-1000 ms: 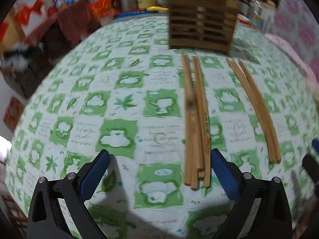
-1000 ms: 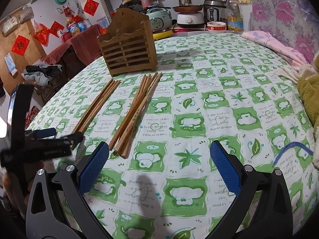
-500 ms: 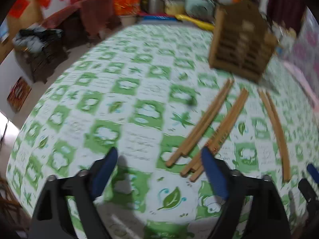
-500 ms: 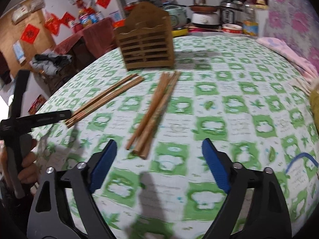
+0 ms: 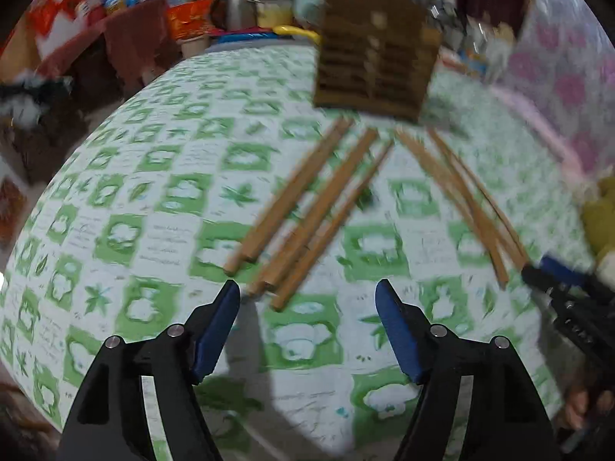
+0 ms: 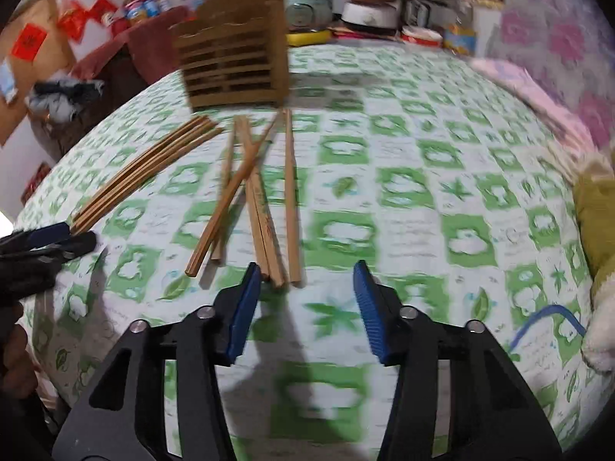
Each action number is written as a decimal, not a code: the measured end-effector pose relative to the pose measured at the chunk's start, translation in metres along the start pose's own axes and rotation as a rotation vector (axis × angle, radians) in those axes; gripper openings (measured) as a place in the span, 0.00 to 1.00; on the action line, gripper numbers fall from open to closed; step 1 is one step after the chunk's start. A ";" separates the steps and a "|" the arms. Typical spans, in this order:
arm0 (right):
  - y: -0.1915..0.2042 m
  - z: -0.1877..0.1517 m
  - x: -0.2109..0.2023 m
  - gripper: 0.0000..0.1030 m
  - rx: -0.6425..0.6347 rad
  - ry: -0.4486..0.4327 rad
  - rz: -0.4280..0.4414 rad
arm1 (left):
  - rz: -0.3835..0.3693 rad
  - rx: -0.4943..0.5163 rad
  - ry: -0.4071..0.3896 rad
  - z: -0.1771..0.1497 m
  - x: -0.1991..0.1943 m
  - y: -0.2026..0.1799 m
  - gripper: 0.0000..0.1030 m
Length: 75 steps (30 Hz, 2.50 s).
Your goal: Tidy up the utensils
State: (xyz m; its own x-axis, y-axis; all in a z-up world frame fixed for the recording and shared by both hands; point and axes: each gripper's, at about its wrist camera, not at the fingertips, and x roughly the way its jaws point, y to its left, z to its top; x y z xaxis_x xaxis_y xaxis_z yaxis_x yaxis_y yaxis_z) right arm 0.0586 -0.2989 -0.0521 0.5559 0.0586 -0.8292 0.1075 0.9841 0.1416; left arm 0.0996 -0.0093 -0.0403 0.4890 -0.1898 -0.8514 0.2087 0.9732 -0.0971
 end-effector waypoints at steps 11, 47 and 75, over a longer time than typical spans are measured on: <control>0.016 0.003 -0.017 0.41 -0.100 -0.076 0.071 | 0.134 -0.141 -0.064 0.013 -0.010 0.070 0.70; -0.029 0.021 0.023 0.23 -0.033 0.027 -0.010 | 0.109 0.121 0.060 0.031 0.036 0.039 0.70; -0.021 0.019 0.021 0.06 -0.081 0.013 0.019 | 0.011 0.252 0.047 0.042 0.045 0.025 0.09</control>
State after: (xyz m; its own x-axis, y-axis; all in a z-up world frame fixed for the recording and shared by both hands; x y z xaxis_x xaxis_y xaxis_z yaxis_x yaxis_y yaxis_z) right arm 0.0840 -0.3217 -0.0620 0.5464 0.0786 -0.8338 0.0302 0.9931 0.1135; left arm 0.1620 0.0015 -0.0594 0.4536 -0.1669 -0.8754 0.4109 0.9109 0.0393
